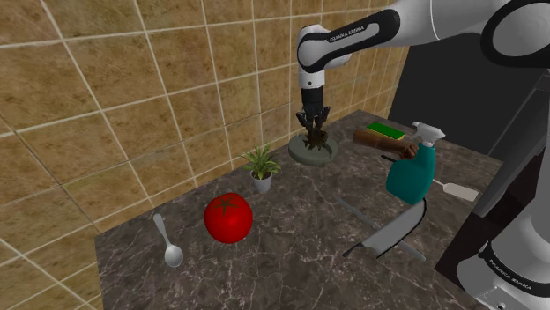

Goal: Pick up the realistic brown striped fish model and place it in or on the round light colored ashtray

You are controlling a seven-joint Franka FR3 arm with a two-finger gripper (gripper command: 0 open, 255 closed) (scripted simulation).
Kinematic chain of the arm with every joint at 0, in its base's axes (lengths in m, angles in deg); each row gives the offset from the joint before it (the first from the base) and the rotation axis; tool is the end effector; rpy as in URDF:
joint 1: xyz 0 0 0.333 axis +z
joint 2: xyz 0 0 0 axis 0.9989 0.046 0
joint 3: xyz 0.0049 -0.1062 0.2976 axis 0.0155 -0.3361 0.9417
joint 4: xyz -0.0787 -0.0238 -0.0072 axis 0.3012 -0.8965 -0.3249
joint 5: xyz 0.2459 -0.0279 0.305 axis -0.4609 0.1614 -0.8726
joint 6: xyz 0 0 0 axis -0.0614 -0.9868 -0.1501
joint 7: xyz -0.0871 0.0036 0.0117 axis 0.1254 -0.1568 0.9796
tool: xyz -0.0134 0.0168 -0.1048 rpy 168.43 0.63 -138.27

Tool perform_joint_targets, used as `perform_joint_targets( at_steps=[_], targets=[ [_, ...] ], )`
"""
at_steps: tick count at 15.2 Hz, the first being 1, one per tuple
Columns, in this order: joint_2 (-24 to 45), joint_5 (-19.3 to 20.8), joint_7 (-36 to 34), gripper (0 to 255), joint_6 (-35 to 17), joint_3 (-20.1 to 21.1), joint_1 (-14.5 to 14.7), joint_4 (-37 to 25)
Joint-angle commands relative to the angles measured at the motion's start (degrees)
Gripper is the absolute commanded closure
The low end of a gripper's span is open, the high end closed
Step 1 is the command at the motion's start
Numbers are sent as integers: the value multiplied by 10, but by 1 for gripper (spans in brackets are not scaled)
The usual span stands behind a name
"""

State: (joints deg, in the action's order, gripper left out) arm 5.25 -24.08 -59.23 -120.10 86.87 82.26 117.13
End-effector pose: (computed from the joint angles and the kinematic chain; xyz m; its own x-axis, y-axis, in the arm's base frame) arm 0.6479 0.0611 0.3835 0.9582 -0.1343 -0.2526 -0.1463 -0.9888 -0.0291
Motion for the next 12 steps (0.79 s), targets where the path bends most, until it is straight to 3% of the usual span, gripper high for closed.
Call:
perform_joint_targets(
  at_steps=[1,3,4,9,12],
  targets=[
    [3,1,0,255,-3,-1,-1,1],
    [3,1,0,255,-3,-1,-1,1],
    [2,1,0,0,-3,-1,-1,2],
    [3,1,0,0,-3,-1,-1,1],
    [10,2,0,0,58,-1,0,-66]
  ],
)
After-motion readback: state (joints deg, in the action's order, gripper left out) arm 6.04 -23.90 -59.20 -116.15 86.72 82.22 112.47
